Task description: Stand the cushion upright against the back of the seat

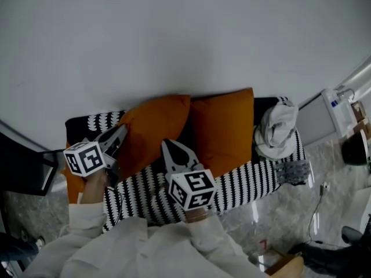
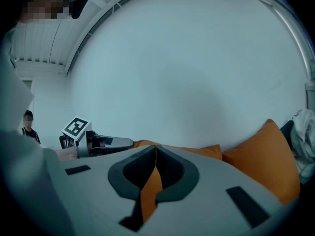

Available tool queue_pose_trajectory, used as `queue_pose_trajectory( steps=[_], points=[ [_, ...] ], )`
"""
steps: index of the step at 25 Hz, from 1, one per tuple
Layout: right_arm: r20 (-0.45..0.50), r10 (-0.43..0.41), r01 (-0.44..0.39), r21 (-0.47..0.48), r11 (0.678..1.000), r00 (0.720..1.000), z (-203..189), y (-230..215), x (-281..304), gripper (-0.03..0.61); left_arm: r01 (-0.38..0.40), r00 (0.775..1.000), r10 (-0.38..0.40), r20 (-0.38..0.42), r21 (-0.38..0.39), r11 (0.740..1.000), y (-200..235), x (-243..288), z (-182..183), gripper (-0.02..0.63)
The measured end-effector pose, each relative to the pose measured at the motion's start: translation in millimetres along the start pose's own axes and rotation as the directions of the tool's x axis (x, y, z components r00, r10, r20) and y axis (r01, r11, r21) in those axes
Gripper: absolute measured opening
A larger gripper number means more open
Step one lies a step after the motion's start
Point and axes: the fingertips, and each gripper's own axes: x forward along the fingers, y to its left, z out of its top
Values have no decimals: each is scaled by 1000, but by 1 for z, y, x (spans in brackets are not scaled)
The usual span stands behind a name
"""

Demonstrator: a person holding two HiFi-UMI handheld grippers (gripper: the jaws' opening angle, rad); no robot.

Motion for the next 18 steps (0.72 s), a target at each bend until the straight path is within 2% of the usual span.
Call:
queue_pose_trajectory(
  steps=[10, 18],
  points=[
    [-16, 14, -14, 10, 1000, 1000, -7, -3, 13, 13, -43, 998, 43, 56, 10, 999, 29, 0, 12, 40],
    [-26, 21, -21, 22, 1000, 999, -7, -4, 21, 14, -118, 985, 121, 121, -38, 992, 59, -8, 35, 40]
  ],
)
